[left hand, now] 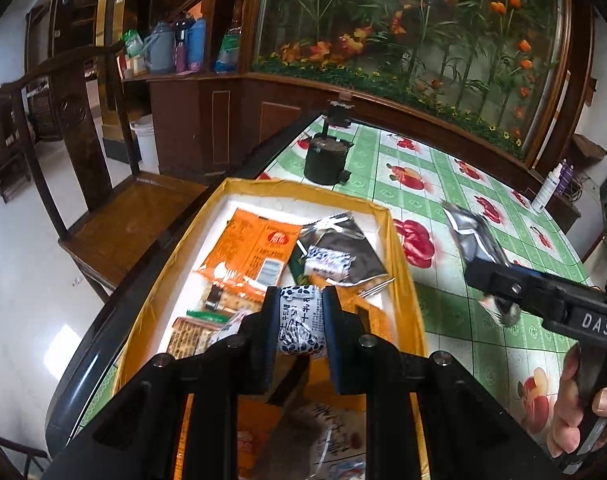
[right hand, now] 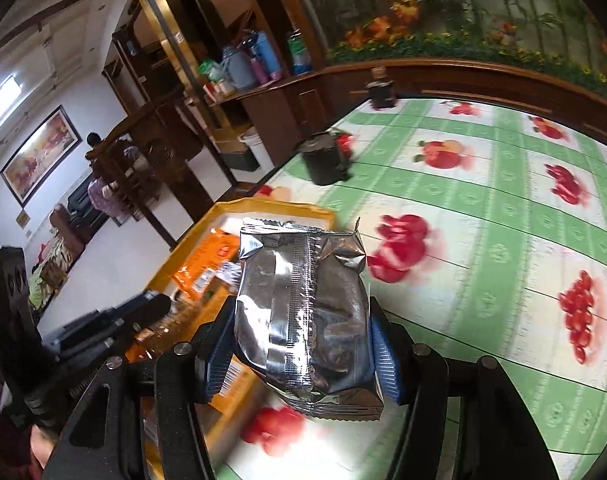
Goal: Organize snacks
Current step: 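Carry the patterned pack and silver foil bag over the white tray, then open both tools to drop the patterned pack and foil bag into the tray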
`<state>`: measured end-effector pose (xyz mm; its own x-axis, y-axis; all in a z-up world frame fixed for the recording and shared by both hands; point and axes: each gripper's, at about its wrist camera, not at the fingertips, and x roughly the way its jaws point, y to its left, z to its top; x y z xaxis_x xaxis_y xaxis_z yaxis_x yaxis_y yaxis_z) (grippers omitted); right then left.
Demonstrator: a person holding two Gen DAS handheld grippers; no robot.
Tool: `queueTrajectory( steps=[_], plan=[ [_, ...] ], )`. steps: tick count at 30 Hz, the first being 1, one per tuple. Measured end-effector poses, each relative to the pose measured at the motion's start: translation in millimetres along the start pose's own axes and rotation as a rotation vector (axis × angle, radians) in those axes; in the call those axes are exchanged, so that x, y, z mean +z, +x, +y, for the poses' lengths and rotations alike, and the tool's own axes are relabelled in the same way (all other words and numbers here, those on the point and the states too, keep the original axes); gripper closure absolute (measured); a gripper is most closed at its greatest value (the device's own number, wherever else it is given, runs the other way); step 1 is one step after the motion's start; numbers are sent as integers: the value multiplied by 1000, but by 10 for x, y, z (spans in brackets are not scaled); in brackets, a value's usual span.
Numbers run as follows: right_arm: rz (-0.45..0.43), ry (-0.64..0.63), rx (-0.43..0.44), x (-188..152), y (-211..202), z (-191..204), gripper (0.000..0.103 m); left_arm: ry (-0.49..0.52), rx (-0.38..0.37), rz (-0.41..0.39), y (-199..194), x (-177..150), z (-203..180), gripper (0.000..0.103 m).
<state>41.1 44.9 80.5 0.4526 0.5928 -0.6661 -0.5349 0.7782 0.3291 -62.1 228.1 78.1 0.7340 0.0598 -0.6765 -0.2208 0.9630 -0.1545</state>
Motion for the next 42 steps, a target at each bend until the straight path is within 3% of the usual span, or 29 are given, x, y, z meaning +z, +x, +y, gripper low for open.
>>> queueTrajectory(
  steps=[12,22,28,42],
  plan=[
    [67,-64,-11,157,618,601,38,-26,-17,41,112,-113,221,83],
    [100,-69,-75,231,1022,720,38,6,-3,16,112,-203,180,83],
    [94,-101,-96,211,1047,772,37,59,54,-39,93,-286,97,83],
    [127,-180,-189,170,1132,897,35,25,29,-29,125,-260,157,82]
  ],
)
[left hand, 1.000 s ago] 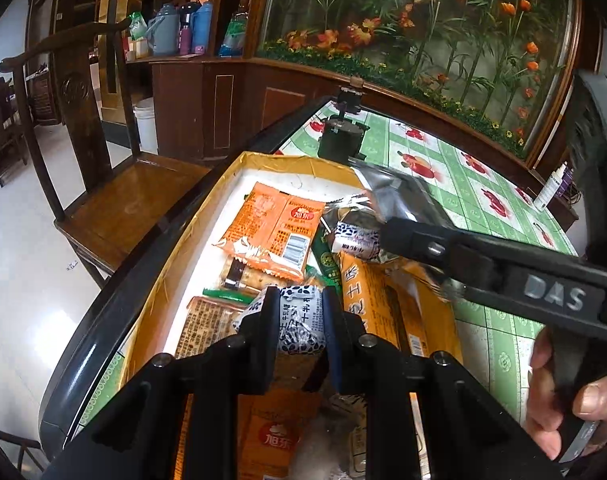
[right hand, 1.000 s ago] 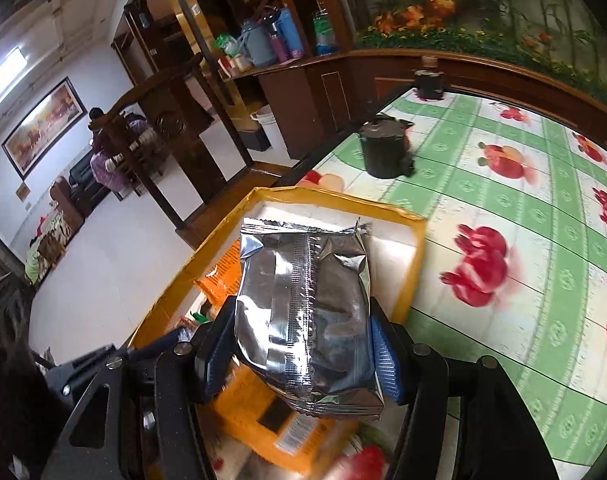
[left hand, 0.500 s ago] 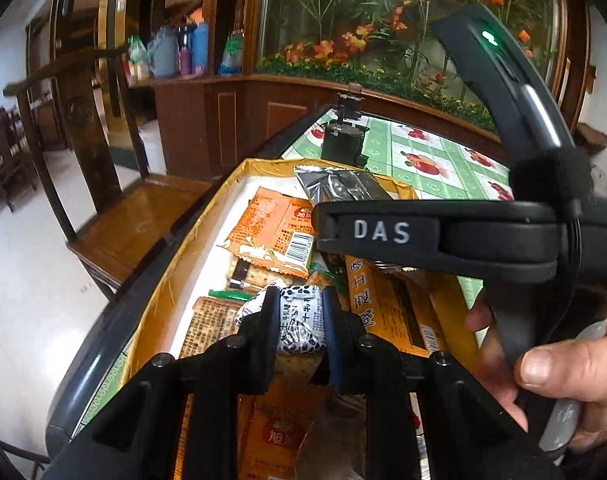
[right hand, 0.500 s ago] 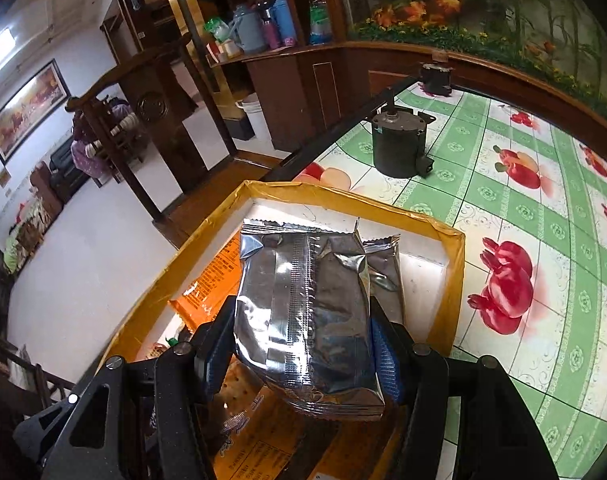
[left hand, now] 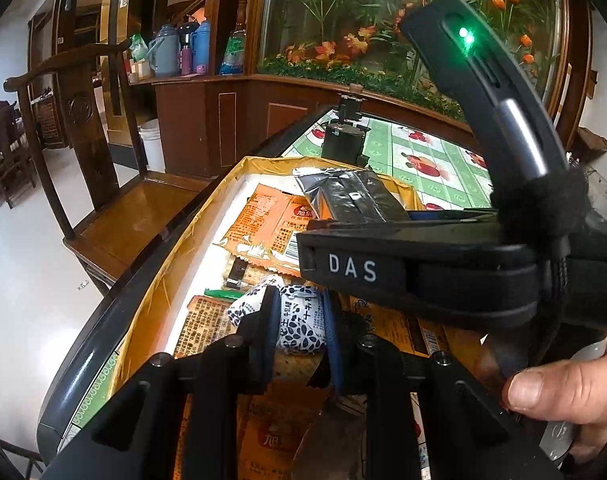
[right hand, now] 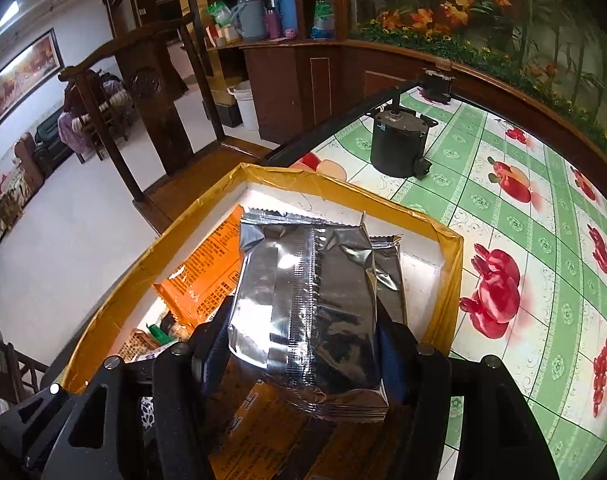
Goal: Organize snacks
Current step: 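Open both tools to drop the patterned pack and foil bag into the tray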
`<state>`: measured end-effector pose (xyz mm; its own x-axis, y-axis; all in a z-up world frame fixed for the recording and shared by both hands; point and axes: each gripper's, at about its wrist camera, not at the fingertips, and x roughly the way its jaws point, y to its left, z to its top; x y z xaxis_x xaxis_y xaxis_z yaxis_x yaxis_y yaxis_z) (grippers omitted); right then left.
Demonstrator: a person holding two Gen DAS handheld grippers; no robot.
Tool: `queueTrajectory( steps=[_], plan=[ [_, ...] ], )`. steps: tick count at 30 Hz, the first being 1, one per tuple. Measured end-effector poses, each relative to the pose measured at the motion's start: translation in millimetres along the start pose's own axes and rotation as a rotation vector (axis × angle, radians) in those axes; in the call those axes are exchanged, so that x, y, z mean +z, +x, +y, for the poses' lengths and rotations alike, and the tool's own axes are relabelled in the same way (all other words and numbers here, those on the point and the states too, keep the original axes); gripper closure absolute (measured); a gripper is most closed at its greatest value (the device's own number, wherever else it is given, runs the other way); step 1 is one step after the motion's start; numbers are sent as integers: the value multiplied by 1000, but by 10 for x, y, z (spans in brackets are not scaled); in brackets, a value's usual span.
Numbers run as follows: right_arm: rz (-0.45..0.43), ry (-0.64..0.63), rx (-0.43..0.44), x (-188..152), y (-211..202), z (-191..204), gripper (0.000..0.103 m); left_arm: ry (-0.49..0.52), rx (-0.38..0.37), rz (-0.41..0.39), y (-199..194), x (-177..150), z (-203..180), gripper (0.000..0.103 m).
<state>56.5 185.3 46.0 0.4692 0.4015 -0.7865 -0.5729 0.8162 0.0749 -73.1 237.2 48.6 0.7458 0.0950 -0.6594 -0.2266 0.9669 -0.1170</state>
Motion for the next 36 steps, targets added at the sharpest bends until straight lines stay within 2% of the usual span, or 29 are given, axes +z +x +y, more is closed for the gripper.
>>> queueTrajectory(
  steps=[13,15,19,24,26,28,36],
  plan=[
    [28,-38,-40,-10,43,67,29,5,1,2,6,5,11,81],
    [30,-34,-43,-14,44,59,28,7,3,2,5,5,4,78],
    [27,-6,-24,-18,28,7,27,-7,-2,0,9,7,27,59],
    [4,47,3,-37,-39,-74,27,8,-12,-6,4,5,12,56],
    [-3,51,8,-47,-64,-70,27,13,-17,-19,-19,2,10,47],
    [-8,56,12,-61,-93,-73,27,19,-25,-35,-57,-5,12,41],
    [-23,65,29,-130,-164,-93,27,23,-26,-40,-97,-15,16,37]
  ],
)
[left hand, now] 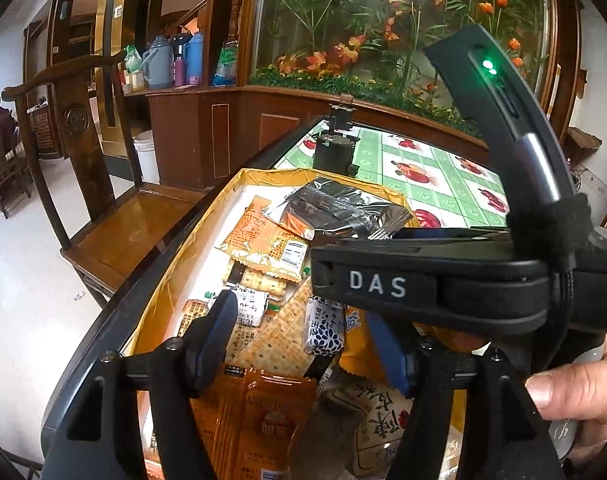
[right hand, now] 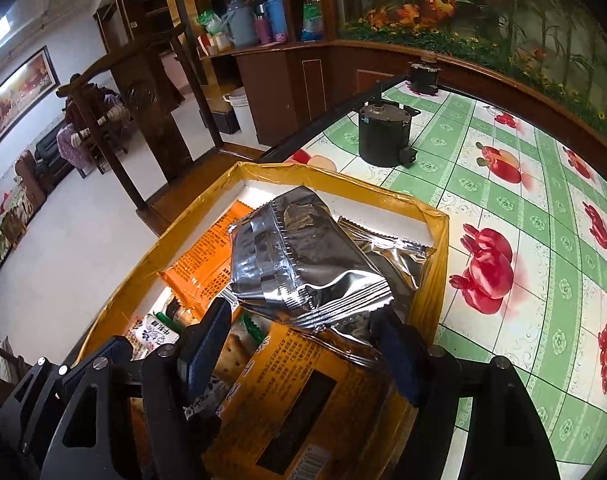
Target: Organize snacks
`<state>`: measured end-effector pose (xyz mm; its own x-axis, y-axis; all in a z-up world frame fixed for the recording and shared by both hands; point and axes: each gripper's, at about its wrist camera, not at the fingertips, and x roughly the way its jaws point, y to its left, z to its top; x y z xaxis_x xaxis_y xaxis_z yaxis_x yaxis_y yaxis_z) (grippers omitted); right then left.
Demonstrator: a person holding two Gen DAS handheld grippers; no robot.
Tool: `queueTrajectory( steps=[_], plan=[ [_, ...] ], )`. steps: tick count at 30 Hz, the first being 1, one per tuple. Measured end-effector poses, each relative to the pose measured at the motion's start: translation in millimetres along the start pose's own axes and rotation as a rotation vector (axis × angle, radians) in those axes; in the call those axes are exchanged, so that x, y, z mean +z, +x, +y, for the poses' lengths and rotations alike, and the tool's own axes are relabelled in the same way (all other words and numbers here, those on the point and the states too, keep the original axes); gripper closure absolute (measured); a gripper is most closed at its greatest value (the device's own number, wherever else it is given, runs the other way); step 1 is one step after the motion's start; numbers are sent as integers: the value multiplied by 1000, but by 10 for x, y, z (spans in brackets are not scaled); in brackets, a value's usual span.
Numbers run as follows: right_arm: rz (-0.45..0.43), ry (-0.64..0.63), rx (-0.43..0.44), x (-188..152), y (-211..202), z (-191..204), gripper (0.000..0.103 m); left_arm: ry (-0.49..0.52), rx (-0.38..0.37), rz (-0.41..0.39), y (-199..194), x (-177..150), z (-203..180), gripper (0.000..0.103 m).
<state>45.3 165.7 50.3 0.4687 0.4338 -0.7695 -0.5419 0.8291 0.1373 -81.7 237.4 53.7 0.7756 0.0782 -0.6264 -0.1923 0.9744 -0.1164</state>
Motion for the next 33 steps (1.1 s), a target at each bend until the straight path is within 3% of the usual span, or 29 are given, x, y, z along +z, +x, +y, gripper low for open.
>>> queueTrajectory(
  steps=[5,33],
  plan=[
    [-25,9,17,-1,-121,-26,27,5,3,-10,-46,-7,-13,29],
    [-70,22,57,-363,-534,-55,26,69,31,-41,-346,-155,-215,17]
  ],
)
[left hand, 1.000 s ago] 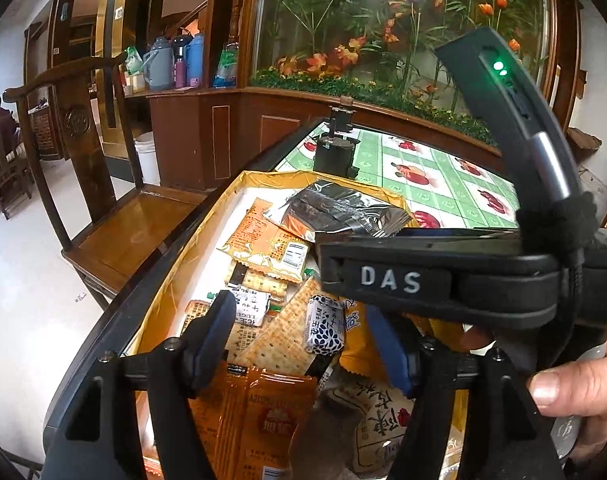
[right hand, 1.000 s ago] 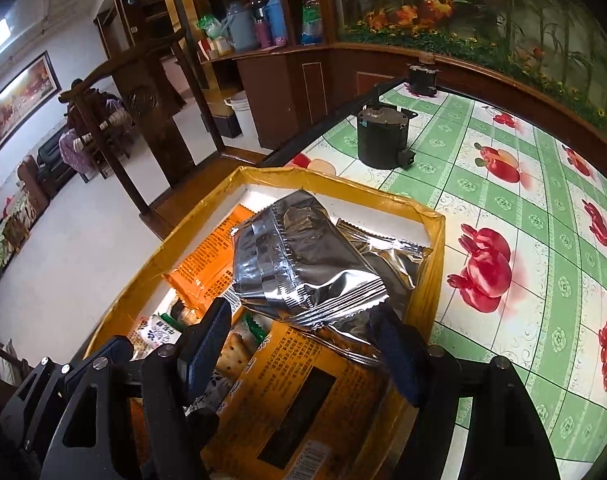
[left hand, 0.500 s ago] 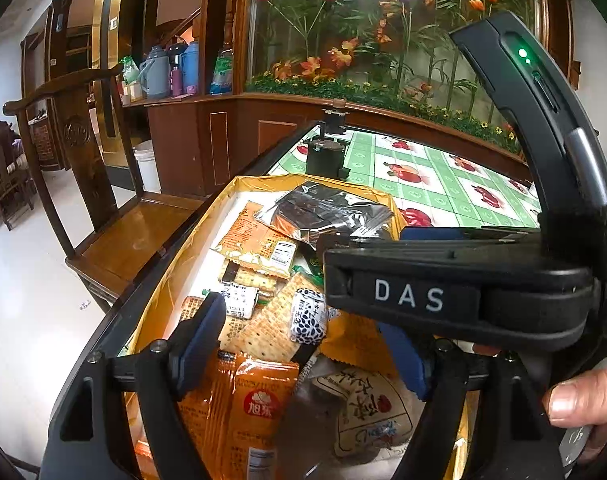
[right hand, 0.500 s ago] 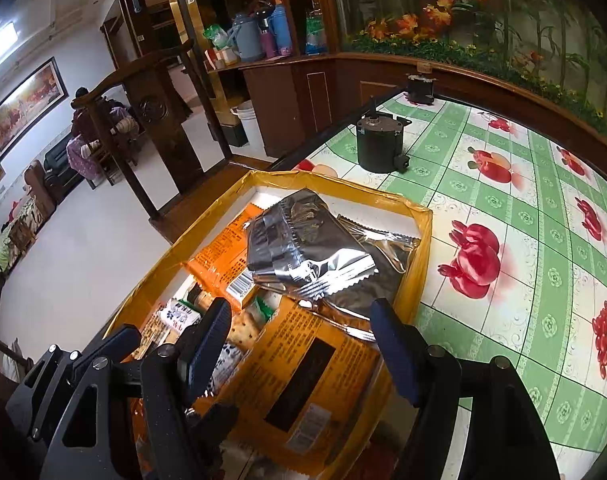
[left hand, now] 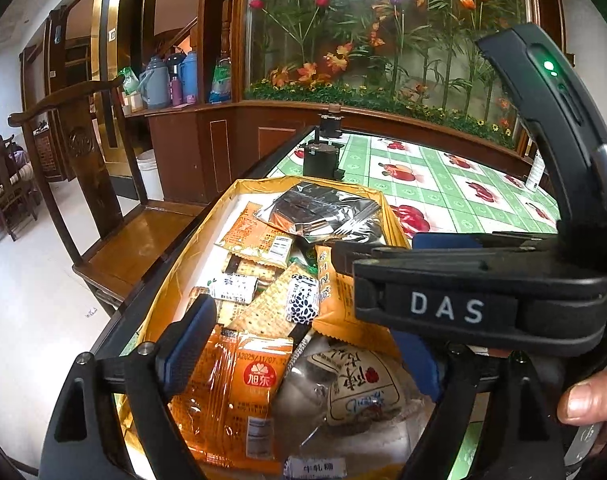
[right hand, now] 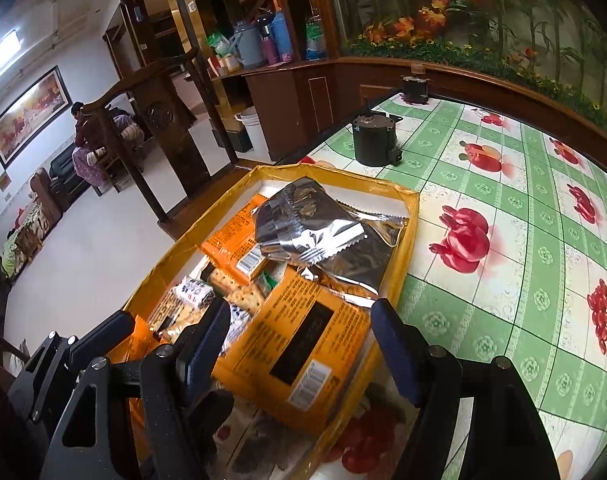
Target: Organize snacks
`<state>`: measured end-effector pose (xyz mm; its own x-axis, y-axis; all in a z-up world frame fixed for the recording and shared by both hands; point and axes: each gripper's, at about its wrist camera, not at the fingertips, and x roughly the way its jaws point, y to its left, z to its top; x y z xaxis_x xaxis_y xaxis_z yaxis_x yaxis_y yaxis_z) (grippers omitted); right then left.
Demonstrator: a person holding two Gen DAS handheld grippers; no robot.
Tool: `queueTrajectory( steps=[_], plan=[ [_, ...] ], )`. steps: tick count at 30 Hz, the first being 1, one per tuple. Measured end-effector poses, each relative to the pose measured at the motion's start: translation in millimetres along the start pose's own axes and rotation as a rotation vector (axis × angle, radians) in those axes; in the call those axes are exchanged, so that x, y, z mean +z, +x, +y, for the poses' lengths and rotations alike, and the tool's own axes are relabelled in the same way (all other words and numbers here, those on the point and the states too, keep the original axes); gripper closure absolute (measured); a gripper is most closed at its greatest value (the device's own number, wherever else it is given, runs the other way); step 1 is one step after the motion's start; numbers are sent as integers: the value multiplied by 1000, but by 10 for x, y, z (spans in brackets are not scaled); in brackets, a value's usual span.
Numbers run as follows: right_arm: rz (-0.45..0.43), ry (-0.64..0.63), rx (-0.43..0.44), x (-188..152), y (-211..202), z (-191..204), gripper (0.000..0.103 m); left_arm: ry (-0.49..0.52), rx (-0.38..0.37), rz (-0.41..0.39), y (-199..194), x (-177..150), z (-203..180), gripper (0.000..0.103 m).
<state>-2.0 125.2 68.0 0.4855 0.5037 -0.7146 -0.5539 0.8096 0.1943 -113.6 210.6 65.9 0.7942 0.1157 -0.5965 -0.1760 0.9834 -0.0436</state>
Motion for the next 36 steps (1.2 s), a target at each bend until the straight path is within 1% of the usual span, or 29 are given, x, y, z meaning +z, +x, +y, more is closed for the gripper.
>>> queueTrajectory(
  steps=[6,11,20,22,24,26,29,31,33,36],
  plan=[
    [-20,-1,17,-73,-130,12,26,18,13,-18,-89,-30,-40,16],
    [-52,-2,31,-156,-262,7,24,10,26,-33,-138,-77,-13,13],
    [-108,-21,12,-395,-481,-79,23,2,51,-53,-197,-121,-6,12],
    [-120,-18,14,-469,-540,-117,23,10,60,-54,-210,-129,-24,12],
    [-146,16,27,-566,-625,-214,21,19,68,-58,-231,-151,-61,11],
    [-163,39,33,-643,-685,-288,20,24,76,-62,-262,-187,-94,11],
    [-205,34,4,-764,-811,-338,20,21,74,-62,-302,-233,-113,10],
    [-227,41,9,-808,-880,-374,19,21,84,-60,-326,-250,-119,10],
    [-245,47,17,-851,-910,-434,16,16,88,-62,-358,-267,-104,10],
    [-249,71,34,-895,-881,-529,16,7,105,-63,-391,-284,-71,9]
  ],
)
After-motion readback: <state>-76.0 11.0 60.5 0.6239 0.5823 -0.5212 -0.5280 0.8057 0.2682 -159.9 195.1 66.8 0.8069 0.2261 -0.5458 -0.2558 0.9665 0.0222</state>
